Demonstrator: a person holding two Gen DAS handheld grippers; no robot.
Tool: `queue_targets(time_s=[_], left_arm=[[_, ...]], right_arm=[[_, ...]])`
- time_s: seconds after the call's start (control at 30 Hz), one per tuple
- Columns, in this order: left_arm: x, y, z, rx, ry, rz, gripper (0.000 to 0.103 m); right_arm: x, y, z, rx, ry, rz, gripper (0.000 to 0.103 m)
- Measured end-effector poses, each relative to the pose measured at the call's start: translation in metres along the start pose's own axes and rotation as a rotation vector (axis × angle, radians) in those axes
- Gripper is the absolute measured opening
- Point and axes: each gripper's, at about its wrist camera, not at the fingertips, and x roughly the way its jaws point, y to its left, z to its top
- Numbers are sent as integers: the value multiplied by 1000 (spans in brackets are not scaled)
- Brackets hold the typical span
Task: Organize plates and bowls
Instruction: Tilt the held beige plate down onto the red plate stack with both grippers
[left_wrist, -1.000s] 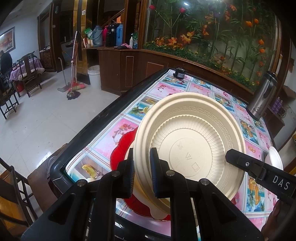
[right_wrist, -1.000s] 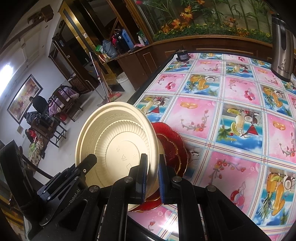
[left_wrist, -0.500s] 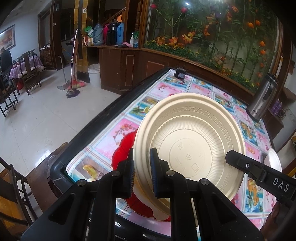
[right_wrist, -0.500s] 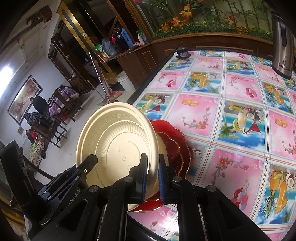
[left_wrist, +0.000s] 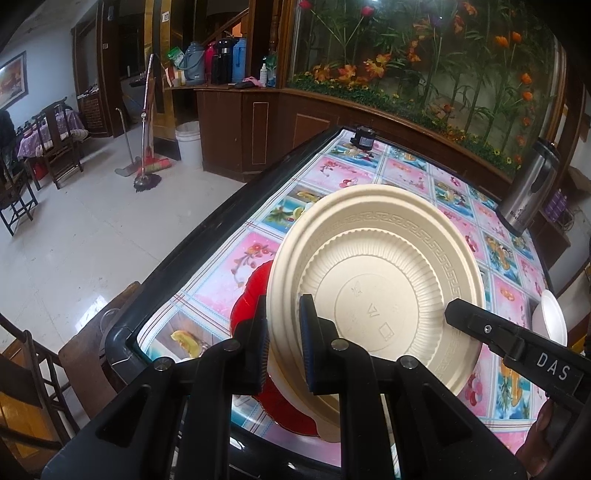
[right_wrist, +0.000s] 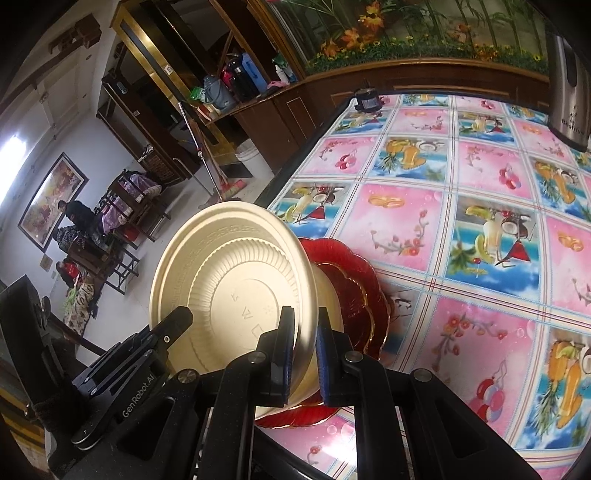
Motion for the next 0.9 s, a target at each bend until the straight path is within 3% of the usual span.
queue_targets(time_s=[0.9], left_arm=[[10, 2, -2, 0, 36, 23, 13]], right_arm=[[26, -6, -4, 20, 60, 4, 14]])
